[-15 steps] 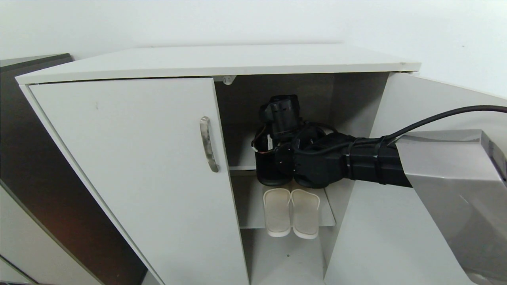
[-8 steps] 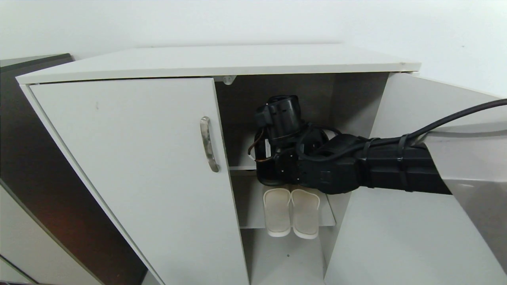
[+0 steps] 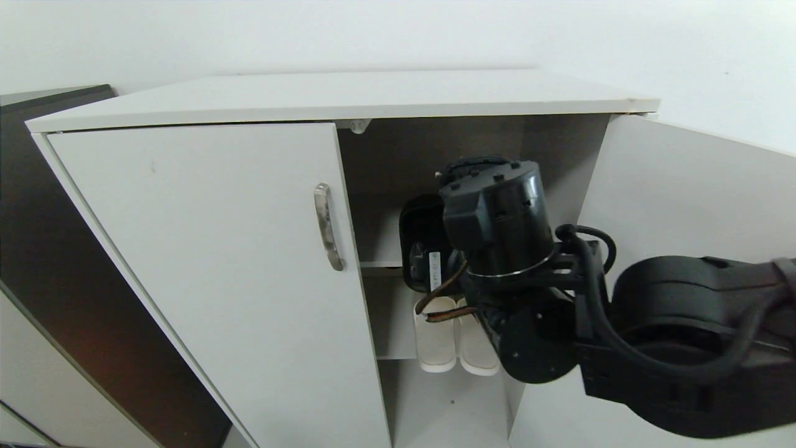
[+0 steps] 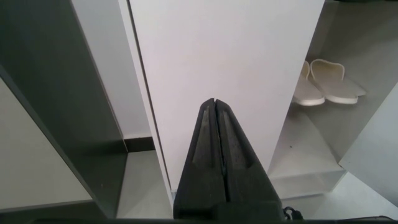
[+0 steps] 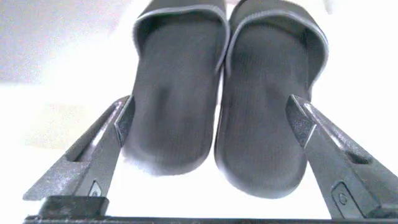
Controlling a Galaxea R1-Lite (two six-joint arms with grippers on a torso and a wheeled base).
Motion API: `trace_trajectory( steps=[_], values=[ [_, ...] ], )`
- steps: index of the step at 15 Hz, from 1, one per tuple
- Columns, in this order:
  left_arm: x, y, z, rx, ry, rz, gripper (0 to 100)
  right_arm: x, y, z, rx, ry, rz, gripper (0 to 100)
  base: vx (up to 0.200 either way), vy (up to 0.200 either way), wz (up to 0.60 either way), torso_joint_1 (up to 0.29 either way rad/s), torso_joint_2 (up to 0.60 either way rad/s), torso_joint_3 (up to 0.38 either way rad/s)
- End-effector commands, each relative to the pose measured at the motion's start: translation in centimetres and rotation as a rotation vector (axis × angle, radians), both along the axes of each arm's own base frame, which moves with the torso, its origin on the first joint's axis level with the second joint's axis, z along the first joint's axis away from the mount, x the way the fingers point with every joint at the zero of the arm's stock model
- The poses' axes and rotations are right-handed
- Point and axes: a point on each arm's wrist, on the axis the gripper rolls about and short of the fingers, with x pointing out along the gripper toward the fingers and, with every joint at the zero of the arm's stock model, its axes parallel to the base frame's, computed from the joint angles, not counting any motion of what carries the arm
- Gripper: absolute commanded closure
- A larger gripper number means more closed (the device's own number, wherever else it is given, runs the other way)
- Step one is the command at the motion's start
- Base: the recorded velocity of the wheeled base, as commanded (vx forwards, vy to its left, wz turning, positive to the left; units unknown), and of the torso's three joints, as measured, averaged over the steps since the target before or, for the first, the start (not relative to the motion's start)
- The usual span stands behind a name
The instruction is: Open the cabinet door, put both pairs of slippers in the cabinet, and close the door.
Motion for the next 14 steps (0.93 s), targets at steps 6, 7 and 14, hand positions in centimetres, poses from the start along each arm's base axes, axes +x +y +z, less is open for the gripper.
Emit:
trace_trajectory(
  steps=[6,7,14],
  values=[
    [0.0,0.0,0.0,0.000,0.002,0.000,100,-5.7,-0.9,0.5,0.006,-0.015,0.139,100,0.000,0.000,0.00,0.000,0.00,0.000],
    [0.0,0.0,0.0,0.000,0.002,0.001,100,-5.8,-0.8,0.1,-0.006,-0.010,0.144,100,0.000,0.000,0.00,0.000,0.00,0.000],
    [0.0,0.0,0.0,0.000,0.002,-0.002,100,-5.7,-0.8,-0.3,-0.017,-0.003,0.142,100,0.000,0.000,0.00,0.000,0.00,0.000]
  ],
)
